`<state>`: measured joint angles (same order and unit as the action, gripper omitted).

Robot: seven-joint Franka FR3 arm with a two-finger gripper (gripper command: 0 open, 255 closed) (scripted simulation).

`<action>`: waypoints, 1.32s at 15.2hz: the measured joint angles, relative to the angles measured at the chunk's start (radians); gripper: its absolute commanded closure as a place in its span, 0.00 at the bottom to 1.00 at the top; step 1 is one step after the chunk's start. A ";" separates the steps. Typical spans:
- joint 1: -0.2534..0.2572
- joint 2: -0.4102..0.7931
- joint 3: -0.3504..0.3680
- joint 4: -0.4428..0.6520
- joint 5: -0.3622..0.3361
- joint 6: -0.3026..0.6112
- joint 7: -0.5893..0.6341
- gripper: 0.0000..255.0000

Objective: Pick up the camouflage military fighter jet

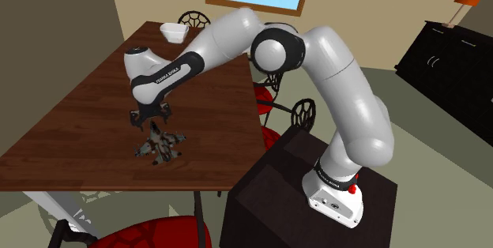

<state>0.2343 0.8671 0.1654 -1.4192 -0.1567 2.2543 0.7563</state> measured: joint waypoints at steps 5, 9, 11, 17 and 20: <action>0.000 0.000 -0.001 0.000 -0.002 0.009 0.002 1.00; -0.001 -0.005 -0.001 -0.007 -0.001 0.011 0.001 1.00; -0.001 -0.006 -0.001 -0.006 -0.001 0.011 0.001 1.00; -0.005 -0.038 0.004 -0.011 0.004 -0.027 -0.004 1.00; -0.005 -0.063 0.008 -0.008 0.008 -0.054 -0.003 1.00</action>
<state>0.2292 0.8045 0.1735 -1.4275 -0.1486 2.2004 0.7532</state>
